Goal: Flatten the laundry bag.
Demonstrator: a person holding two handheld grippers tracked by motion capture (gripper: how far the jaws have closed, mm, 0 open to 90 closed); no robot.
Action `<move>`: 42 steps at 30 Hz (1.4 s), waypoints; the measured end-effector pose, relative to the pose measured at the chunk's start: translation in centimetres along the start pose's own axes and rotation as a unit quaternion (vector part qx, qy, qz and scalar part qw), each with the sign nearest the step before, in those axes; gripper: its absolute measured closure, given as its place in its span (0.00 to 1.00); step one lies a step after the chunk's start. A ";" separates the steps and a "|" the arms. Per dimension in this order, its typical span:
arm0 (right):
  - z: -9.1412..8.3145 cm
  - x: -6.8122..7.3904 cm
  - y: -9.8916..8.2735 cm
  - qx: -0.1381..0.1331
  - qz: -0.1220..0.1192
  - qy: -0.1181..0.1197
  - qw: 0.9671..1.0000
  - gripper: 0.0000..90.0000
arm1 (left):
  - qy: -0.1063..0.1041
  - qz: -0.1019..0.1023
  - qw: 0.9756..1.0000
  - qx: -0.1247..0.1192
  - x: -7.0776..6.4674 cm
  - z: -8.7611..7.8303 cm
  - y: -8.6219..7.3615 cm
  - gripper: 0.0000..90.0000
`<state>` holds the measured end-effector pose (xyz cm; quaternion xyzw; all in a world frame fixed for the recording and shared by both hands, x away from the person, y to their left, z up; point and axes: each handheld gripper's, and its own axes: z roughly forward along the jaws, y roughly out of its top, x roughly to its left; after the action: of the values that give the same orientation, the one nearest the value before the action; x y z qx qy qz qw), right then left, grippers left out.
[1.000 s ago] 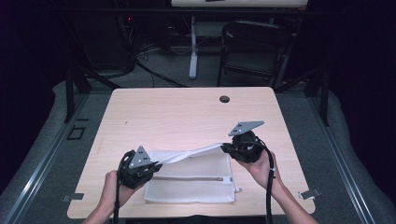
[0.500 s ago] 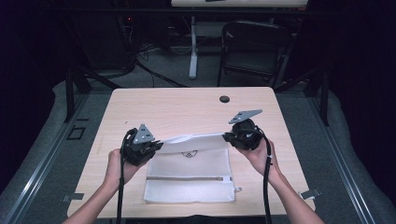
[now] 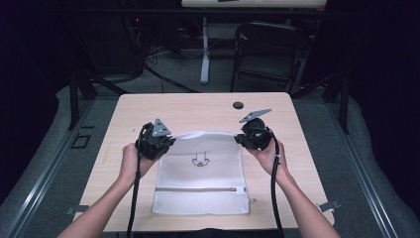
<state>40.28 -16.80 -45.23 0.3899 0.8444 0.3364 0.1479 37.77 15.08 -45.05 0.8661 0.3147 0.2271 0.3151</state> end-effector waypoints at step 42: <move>4.4 3.0 -6.6 0.105 -0.010 0.068 0.992 0.36 | 0.033 -0.014 0.999 0.024 3.9 8.9 0.7 0.73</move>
<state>36.90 -15.65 -52.86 0.3707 0.8870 0.2703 0.0519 46.07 13.72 -50.01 0.8611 0.3422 0.2433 0.2867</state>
